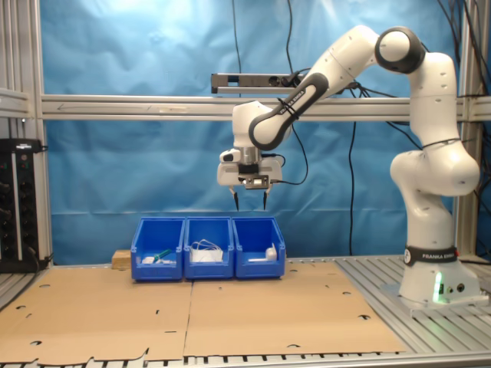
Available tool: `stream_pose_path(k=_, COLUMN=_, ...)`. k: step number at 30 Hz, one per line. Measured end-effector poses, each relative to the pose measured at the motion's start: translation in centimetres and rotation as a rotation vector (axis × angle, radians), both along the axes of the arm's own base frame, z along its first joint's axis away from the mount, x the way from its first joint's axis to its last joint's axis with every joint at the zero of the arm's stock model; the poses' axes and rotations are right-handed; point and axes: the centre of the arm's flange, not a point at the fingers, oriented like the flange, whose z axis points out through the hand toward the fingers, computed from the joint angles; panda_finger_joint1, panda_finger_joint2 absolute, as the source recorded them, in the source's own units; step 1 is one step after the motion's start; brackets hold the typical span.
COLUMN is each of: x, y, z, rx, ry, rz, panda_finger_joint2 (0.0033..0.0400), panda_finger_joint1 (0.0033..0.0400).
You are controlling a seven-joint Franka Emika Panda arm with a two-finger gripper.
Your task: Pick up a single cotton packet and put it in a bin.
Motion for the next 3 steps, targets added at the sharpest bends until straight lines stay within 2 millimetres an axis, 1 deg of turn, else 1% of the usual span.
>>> stream_pose_path(k=3, x=0.00, y=0.00, z=0.00, rx=0.000, ry=0.000, rz=0.000, panda_finger_joint2=0.0400, panda_finger_joint1=0.0400)
